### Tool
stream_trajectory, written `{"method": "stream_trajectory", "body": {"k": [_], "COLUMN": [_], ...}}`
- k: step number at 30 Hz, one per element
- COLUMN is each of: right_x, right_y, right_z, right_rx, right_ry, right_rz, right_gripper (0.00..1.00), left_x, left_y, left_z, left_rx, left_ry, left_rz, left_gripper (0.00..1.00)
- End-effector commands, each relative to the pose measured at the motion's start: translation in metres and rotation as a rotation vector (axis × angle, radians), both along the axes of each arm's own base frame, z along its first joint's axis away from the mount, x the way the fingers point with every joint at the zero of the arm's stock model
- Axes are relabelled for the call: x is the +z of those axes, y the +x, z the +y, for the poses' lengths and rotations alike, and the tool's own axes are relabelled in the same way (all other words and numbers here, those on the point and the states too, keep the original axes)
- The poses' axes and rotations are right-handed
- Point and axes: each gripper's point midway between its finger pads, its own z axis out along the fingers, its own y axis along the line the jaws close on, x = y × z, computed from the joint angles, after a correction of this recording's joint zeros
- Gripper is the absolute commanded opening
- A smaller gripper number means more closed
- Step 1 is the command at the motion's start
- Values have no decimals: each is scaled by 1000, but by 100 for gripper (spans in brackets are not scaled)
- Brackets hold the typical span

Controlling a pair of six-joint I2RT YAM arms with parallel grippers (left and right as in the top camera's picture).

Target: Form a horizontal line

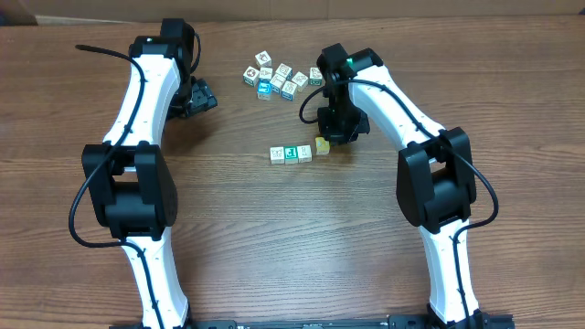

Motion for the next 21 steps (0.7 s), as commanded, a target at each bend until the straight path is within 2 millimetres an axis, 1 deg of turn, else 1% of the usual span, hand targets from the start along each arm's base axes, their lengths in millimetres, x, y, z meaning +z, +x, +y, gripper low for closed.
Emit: {"method": "stream_trajectory", "body": {"k": [1, 16, 21], "right_x": [17, 17, 18], "right_y": [1, 0, -1], "right_z": [3, 3, 7], "right_rx": [20, 19, 19], "right_ry": [8, 8, 30], "right_rz": [-38, -34, -25], "right_gripper": [13, 13, 13], "left_x": [15, 15, 15], "left_y": [5, 5, 5], "left_z": [0, 0, 0], "left_rx": [-7, -6, -7], "left_ry": [9, 9, 9], "left_rz": [-39, -39, -39], "left_gripper": [100, 100, 100]}}
